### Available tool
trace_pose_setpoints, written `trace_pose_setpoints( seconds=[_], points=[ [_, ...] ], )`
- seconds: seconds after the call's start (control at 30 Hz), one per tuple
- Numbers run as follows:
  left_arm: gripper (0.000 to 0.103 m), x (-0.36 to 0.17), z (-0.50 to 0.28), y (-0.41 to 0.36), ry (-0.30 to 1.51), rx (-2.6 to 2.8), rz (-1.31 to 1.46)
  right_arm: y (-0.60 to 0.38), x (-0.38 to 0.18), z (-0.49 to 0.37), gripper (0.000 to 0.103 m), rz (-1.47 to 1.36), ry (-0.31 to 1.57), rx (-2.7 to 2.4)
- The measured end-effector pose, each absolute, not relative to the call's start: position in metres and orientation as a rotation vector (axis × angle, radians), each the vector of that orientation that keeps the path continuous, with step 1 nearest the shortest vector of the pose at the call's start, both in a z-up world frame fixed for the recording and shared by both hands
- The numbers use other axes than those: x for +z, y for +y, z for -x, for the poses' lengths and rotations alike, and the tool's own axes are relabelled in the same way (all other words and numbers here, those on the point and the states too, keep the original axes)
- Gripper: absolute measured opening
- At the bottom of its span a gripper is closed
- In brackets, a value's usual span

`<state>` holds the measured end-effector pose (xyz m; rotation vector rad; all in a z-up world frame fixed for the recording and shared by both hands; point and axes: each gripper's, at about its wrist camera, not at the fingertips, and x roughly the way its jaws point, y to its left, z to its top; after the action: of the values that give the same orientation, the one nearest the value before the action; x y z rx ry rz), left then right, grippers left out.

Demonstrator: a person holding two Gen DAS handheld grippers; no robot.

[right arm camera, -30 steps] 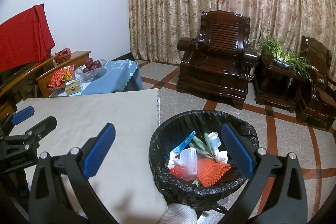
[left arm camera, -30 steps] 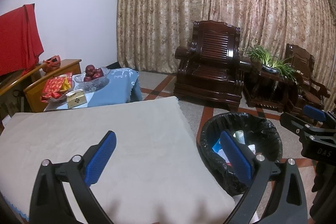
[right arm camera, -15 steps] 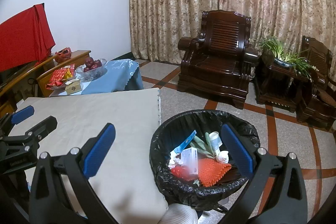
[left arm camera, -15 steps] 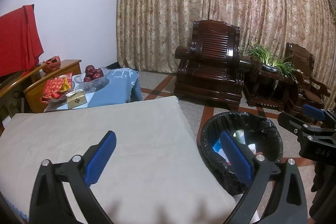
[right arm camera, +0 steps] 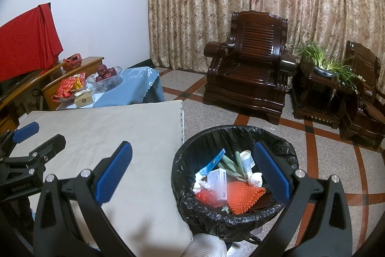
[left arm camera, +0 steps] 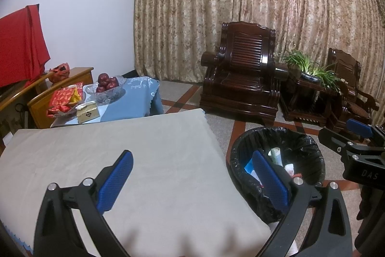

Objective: Collect trash

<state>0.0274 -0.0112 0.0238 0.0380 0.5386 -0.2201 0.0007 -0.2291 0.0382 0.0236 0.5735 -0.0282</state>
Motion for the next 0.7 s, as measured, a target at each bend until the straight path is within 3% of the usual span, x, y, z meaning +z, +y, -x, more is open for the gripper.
trace_pose_setpoints(
  seconds=[0.7],
  points=[
    [0.097,0.0205,-0.0273,-0.0082,0.547,-0.221,-0.041,-0.2267,0.038,-0.0017,0.098,-0.022,0.577,-0.027]
  ],
)
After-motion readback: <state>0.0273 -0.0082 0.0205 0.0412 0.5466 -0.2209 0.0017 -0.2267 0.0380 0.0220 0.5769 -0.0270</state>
